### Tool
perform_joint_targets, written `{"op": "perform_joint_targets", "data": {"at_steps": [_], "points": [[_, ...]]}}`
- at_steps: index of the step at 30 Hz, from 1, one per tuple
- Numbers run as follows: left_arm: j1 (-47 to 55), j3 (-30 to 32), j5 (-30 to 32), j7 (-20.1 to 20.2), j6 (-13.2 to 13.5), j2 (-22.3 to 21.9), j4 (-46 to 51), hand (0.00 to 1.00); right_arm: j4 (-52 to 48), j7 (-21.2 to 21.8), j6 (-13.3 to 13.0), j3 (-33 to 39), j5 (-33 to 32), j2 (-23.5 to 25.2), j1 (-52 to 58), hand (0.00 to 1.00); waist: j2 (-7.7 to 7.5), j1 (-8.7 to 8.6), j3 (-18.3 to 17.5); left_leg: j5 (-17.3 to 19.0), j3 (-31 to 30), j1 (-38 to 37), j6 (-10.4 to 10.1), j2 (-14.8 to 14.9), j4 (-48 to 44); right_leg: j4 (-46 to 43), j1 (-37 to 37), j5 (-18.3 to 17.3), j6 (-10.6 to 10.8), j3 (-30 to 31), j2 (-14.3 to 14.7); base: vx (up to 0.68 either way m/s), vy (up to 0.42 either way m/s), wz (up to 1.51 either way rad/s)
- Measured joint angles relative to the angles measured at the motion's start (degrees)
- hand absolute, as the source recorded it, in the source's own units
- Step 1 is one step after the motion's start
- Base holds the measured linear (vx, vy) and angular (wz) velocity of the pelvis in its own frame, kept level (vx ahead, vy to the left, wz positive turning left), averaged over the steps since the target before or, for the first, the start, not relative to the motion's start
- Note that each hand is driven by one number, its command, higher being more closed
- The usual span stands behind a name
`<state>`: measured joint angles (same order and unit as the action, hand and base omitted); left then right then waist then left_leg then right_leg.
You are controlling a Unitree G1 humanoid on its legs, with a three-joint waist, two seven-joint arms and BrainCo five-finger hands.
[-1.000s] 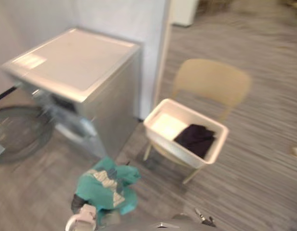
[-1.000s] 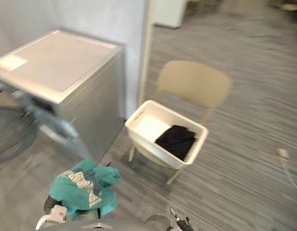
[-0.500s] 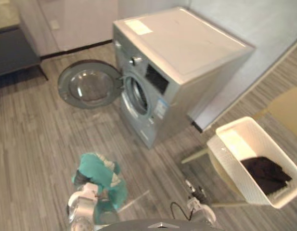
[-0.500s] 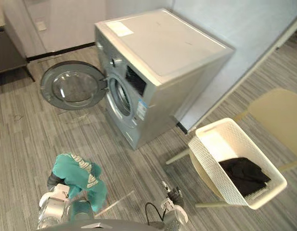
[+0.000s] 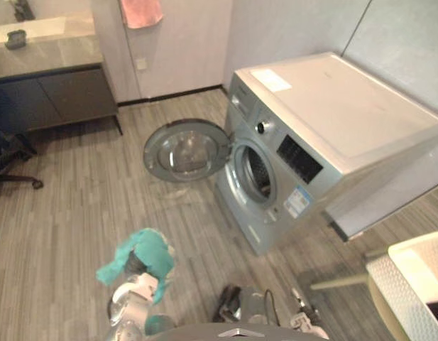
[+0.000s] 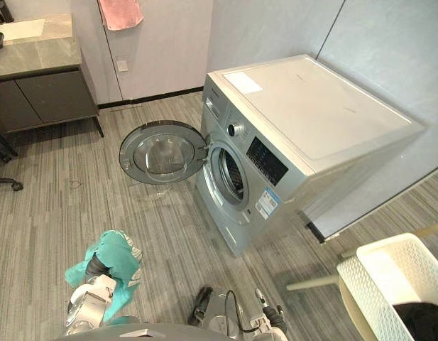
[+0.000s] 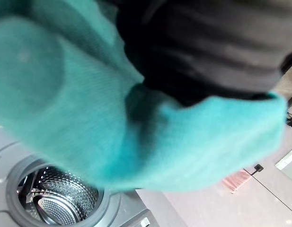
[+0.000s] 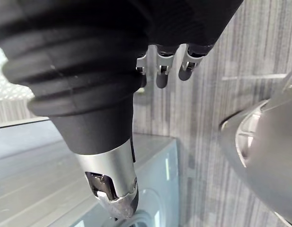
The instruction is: Pick up the laundry basket with both hands and put the clothes into the washing machine.
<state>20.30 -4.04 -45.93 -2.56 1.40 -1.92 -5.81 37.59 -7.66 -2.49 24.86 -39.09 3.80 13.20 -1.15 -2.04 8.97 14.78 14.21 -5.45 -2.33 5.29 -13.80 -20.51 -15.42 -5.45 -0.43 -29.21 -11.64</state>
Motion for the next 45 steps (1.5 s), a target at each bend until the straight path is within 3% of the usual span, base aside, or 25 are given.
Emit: {"op": "perform_joint_targets", "data": {"at_steps": [1, 2, 3, 5, 6, 8, 9, 10, 12, 13, 16, 19, 20, 21, 22, 23, 25, 26, 29, 32, 34, 38, 40, 42, 45], "points": [[0.01, -0.47, -0.01, 0.21, 0.00, 0.00, 0.00, 1.00, 0.00, -0.02, 0.00, 0.02, -0.05, -0.03, 0.20, 0.00, -0.42, -0.23, -0.54, 0.50, -0.24, -0.60, -0.72, 0.14, 0.26, 1.68, 0.06, 1.91, -0.55, 1.28, 0.24, 0.35, -0.172, 0.09], [0.00, -1.34, -0.01, 0.39, -0.04, -0.39, -0.21, 1.00, 0.00, -0.06, -0.02, 0.26, -0.05, 0.00, 1.07, 0.00, -0.81, -0.42, -1.60, 1.80, -0.52, -2.37, -2.39, 0.90, 0.92, 1.12, 0.29, 6.78, -3.79, 3.05, 1.66, 0.54, -0.267, 0.02], [-0.61, -2.86, -0.10, 0.46, -0.08, -1.61, -1.38, 1.00, -0.47, -0.04, -0.48, 1.24, -1.42, 0.05, 1.18, 0.00, 0.92, -0.78, -3.05, 3.13, -1.04, -3.36, -3.45, 3.31, 1.07, -1.29, 0.25, 3.75, -3.84, 2.94, 3.73, 0.54, -0.266, -0.01], [-1.60, -6.63, -0.28, 0.99, -0.23, -1.65, -2.00, 1.00, -0.64, -0.29, -1.47, 1.19, -3.38, 0.03, 1.15, 0.00, 3.46, -1.69, -5.01, 3.32, -1.27, -3.68, -3.34, 5.70, 0.34, -2.97, 0.44, -0.76, -3.14, 1.47, 5.88, 0.40, -0.168, 0.05], [-2.07, -7.65, -0.29, 1.24, -0.25, -1.57, -1.99, 1.00, -0.58, -0.55, -1.47, 1.15, -3.67, 0.12, 1.06, 0.00, 3.73, -1.94, -5.18, 2.81, -1.57, -3.61, -3.56, 6.23, -1.42, -3.25, 1.06, -1.82, -3.26, 1.21, 6.29, 0.48, -0.194, 0.09], [-2.78, -9.05, -1.30, 1.93, -0.30, -1.46, -1.81, 1.00, -0.97, -0.74, -1.47, 0.96, -5.17, 0.15, 1.01, 0.00, 4.43, -2.52, -4.82, -0.10, -3.47, 1.92, -3.76, 10.42, -24.50, -2.97, 7.18, -5.43, -3.28, 0.66, 8.61, 0.51, -0.168, 0.03], [-2.68, -9.01, -1.30, 2.06, -0.30, -1.46, -1.77, 1.00, -1.36, -0.88, -1.64, 0.81, -5.64, 0.14, 1.11, 0.00, 4.48, -2.68, -4.81, -3.33, -4.75, 4.34, -3.62, 11.62, -31.22, -2.95, 8.88, -6.11, -3.68, 0.71, 9.21, 0.41, -0.073, -0.16], [-2.45, -8.91, -1.30, 2.13, -0.30, -1.46, -1.73, 1.00, -3.38, -1.23, -2.23, 0.18, -5.71, 0.08, 1.30, 0.00, 4.66, -2.17, -4.84, -9.26, -7.66, 8.69, -4.91, 13.11, -42.82, -2.85, 11.44, -7.50, -4.16, 1.82, 10.47, 0.36, -0.028, -0.61], [-1.74, -7.19, -1.28, 2.11, -0.29, -1.61, -1.52, 1.00, -5.74, -1.22, -3.16, -1.52, -5.84, 0.00, 0.90, 0.00, 5.39, -0.65, -4.75, -9.06, -7.86, 13.80, -4.05, 14.14, -53.54, -1.66, 14.51, -8.45, -4.79, 5.21, 11.99, 0.31, 0.020, -0.91], [-1.45, -5.74, -1.27, 1.92, -0.28, -1.68, -1.54, 1.00, -6.08, -1.24, -3.38, -2.95, -5.83, -0.08, 0.07, 0.00, 5.03, -0.53, -4.77, -7.37, -7.62, 17.32, -1.65, 14.47, -53.86, 0.51, 16.39, -7.79, -3.71, 6.87, 12.46, 0.28, 0.045, -0.86], [-0.66, -3.53, -1.28, 1.31, -0.22, -1.87, -1.35, 1.00, -8.41, -1.53, -3.56, -5.04, -5.75, -0.16, -0.22, 0.00, 3.97, 1.46, -4.86, -3.46, -6.48, 20.24, 1.26, 17.08, -38.05, 3.91, 19.36, -6.67, -2.06, 13.22, 12.60, 0.29, 0.092, -0.99], [2.51, -1.28, -1.29, 0.05, -0.10, -2.64, 0.58, 1.00, -8.60, -2.39, -3.56, -6.78, -5.53, -0.25, -0.31, 0.00, 3.54, 2.39, -4.90, -3.68, -13.67, 15.64, -0.37, 16.22, -14.81, 3.40, 19.11, -7.39, -0.05, 21.80, 12.47, 0.30, 0.286, -1.61], [3.28, -0.94, -1.27, -0.47, -0.02, -2.70, 0.65, 1.00, -8.64, -2.43, -3.53, -7.00, -5.40, -0.27, -0.08, 0.00, 3.58, 2.48, -5.31, -5.07, -18.29, 12.94, -2.77, 15.10, -7.97, 2.28, 18.19, -8.56, 1.46, 25.94, 12.34, 0.25, 0.420, -1.70], [4.04, -0.76, -1.27, -0.95, -0.02, -2.76, 0.51, 1.00, -9.06, -2.48, -3.52, -7.03, -4.73, -0.33, 0.34, 0.00, 4.33, 2.42, -6.37, -8.27, -19.88, 11.64, -4.53, 13.71, -4.64, 1.14, 17.07, -9.74, 3.12, 29.17, 12.22, 0.24, 0.441, -1.54], [4.18, -0.79, -1.28, -0.97, -0.02, -2.67, 0.51, 1.00, -9.26, -2.48, -3.52, -6.99, -3.98, -0.37, 0.64, 0.00, 4.78, 1.95, -6.69, -8.19, -18.81, 11.29, -7.24, 13.63, -3.96, 0.58, 16.78, -10.08, 4.44, 30.47, 12.10, 0.30, 0.589, -1.09], [3.94, 0.45, -1.28, -1.09, 0.03, -2.22, 0.32, 1.00, -7.25, -2.47, -2.54, -8.38, -3.24, -0.48, 0.94, 0.00, 2.60, 0.95, -7.51, -6.94, -15.38, 10.00, -10.56, 11.54, -4.19, -0.68, 16.01, -10.60, 6.59, 32.57, 9.14, 0.25, 0.466, -0.62], [3.45, 1.15, -1.13, -1.08, 0.93, -1.67, 0.36, 1.00, -7.48, -2.11, -1.95, -10.23, -3.24, -0.49, 2.51, 0.00, -1.19, 0.65, -9.02, -5.54, -11.83, 9.68, -8.38, 8.07, -5.29, 1.36, 15.35, -8.50, 8.64, 33.60, 5.07, 0.20, 0.405, -0.73], [2.54, 1.13, -1.07, -0.94, 1.02, -1.32, 0.35, 1.00, -7.46, -1.39, -1.95, -10.14, -3.16, -0.48, 2.52, 0.00, -2.06, 1.08, -8.96, -4.30, -9.12, 9.27, -7.37, 7.11, -6.07, 2.85, 15.30, -6.51, 9.04, 35.21, 3.79, 0.11, 0.302, -0.83], [0.62, 1.20, -0.90, -0.92, 1.18, -1.00, 0.36, 1.00, -7.26, -0.90, -1.06, -9.99, -1.21, -0.49, 2.88, 0.00, -1.69, 1.01, -8.70, -3.11, -3.73, 7.32, -5.43, 5.32, -4.83, 3.90, 13.50, -1.82, 9.19, 36.93, 1.50, 0.04, 0.308, -0.89], [-1.49, 1.81, 0.01, -0.93, 1.86, -0.97, 0.35, 1.00, -6.83, -0.43, -0.68, -10.01, -0.88, -0.45, 3.37, 0.00, 0.04, 1.28, -8.13, -2.53, 1.78, 4.73, -4.20, 5.18, -2.56, 2.54, 10.80, 1.98, 6.85, 31.97, 0.17, -0.06, 0.167, -0.86], [-1.87, 2.18, 0.01, -1.03, 2.55, -1.05, 0.22, 1.00, -6.81, -0.39, -0.55, -10.06, -0.79, -0.38, 3.99, 0.00, 0.21, 0.83, -7.88, -2.49, 5.65, 2.32, -4.12, 5.23, -1.00, -1.90, 8.20, 1.28, 4.87, 22.84, -1.63, -0.02, 0.084, -0.92], [-2.11, 2.04, 0.04, -0.94, 2.30, -1.55, -1.38, 1.00, -6.95, -0.06, -0.50, -10.06, 1.27, -0.38, 3.87, 0.00, 0.70, -0.02, -7.47, -2.09, 12.02, -0.83, -5.22, 6.63, 0.51, -6.54, 4.49, 0.74, 4.41, 9.71, -2.96, 0.05, -0.045, -0.92], [-2.95, 1.49, 0.05, -0.82, 1.47, -1.89, -2.28, 1.00, -7.40, 0.72, -0.44, -10.05, 1.28, -0.46, 3.33, 0.00, 0.50, -0.48, -6.78, -2.75, 14.01, -1.84, -5.45, 6.64, 2.81, -6.65, 3.17, -0.15, 2.94, 3.21, -3.40, 0.06, -0.107, -0.81], [-3.52, 0.54, 0.04, -0.67, 1.17, -2.05, -2.43, 1.00, -7.44, 1.16, -0.50, -9.35, 1.28, -0.46, 3.39, 0.00, 1.32, -1.76, -6.20, -3.78, 13.82, -1.66, -5.61, 6.43, 4.50, -5.60, 2.85, -0.49, 2.41, 2.17, -3.05, 0.03, -0.084, -0.15], [-5.42, -0.59, 0.03, -0.16, 0.82, -2.11, -4.35, 1.00, -7.45, 1.16, -0.15, -8.34, 1.33, -0.45, 3.50, 0.00, 3.14, -1.44, -5.72, -4.94, 12.73, -1.89, -5.25, 6.54, 6.35, -3.15, 3.54, -0.99, 2.59, 2.01, -1.02, 0.05, -0.050, -0.06]]}}
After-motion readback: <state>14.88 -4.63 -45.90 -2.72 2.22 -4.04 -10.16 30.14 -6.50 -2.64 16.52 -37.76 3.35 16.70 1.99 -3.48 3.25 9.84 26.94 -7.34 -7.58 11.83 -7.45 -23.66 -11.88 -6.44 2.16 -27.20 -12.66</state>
